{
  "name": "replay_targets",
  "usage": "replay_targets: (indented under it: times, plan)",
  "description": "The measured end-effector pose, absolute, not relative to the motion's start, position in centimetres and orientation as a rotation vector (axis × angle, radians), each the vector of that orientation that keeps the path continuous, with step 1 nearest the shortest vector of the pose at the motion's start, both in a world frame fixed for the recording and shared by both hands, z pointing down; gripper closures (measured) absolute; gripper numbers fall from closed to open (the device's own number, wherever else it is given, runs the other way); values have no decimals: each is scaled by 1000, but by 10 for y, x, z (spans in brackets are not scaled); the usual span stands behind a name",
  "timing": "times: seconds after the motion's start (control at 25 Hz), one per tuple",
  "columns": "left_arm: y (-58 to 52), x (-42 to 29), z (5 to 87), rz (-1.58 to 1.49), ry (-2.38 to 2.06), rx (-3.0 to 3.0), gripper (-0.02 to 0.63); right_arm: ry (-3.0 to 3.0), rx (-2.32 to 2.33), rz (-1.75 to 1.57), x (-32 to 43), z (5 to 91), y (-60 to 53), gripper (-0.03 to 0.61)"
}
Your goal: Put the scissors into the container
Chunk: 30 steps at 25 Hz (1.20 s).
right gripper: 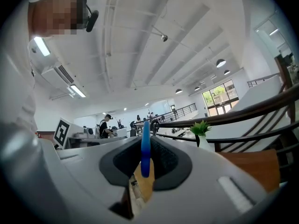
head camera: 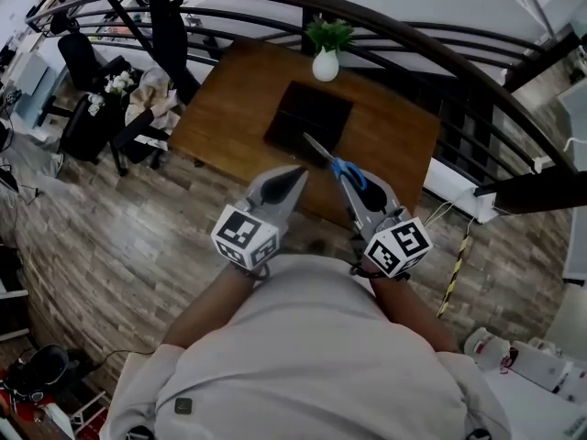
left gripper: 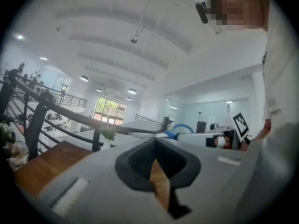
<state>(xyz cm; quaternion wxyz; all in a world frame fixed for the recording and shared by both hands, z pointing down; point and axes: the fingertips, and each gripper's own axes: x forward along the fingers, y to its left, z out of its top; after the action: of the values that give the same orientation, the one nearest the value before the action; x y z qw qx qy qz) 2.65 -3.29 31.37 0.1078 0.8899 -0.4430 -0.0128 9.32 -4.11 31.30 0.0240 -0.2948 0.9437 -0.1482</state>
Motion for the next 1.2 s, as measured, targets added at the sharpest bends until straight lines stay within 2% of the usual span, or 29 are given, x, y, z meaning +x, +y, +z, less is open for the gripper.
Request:
replay_targets:
  times: [0.6,1.2]
  plan:
    - [-110,33,308,10,-1057,2727,612,2863,-1081,-429,80,310,-98,522]
    - [-166,-65,283,41,-892,2830,612,2736,-1241,-413,-14,292,-146,522]
